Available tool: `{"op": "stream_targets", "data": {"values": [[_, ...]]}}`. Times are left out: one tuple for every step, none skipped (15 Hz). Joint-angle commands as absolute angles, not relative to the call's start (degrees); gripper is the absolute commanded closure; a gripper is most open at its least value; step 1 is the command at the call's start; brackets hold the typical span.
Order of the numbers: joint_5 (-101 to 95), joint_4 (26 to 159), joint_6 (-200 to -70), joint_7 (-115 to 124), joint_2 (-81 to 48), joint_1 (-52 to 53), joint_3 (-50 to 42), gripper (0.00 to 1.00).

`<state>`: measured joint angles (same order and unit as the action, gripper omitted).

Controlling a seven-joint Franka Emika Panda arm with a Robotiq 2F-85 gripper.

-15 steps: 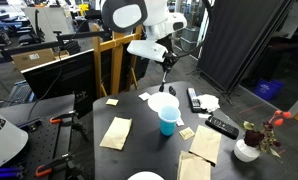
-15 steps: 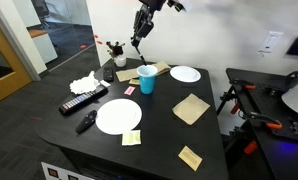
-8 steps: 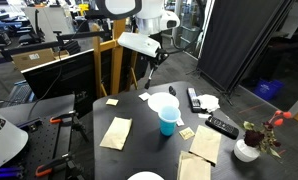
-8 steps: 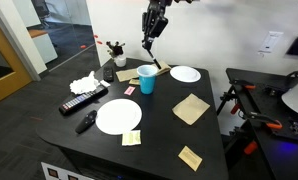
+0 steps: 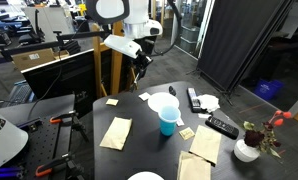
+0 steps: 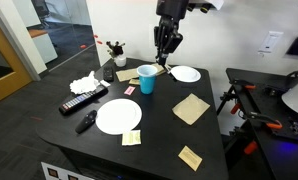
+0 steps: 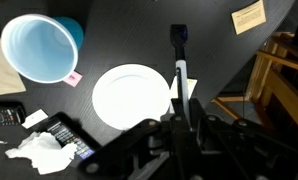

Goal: Remove the marker from the blue cup

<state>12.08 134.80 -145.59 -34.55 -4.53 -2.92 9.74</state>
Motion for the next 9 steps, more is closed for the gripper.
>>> {"op": "stream_targets", "data": {"values": [[10.0,138.1,-145.8,-28.9,-3.1,0.7,8.9,0.97],[9.4,138.5,-145.6,-27.3,-3.4,1.4,8.9,0.97],[8.8,138.8,-145.3,-26.0,-3.9,2.1,8.9,0.97],[8.3,139.1,-145.2,-25.0,-4.3,2.6,9.0,0.97],[7.4,139.3,-145.1,-23.9,-4.7,3.0,9.0,0.97],[6.8,139.5,-144.9,-23.4,-5.2,3.4,9.0,0.97],[6.3,139.6,-144.9,-23.6,-5.9,3.7,9.1,0.97],[5.4,139.5,-144.8,-23.7,-6.4,3.9,9.1,0.97],[4.9,139.4,-145.0,-24.7,-7.2,4.1,9.3,0.97]]}}
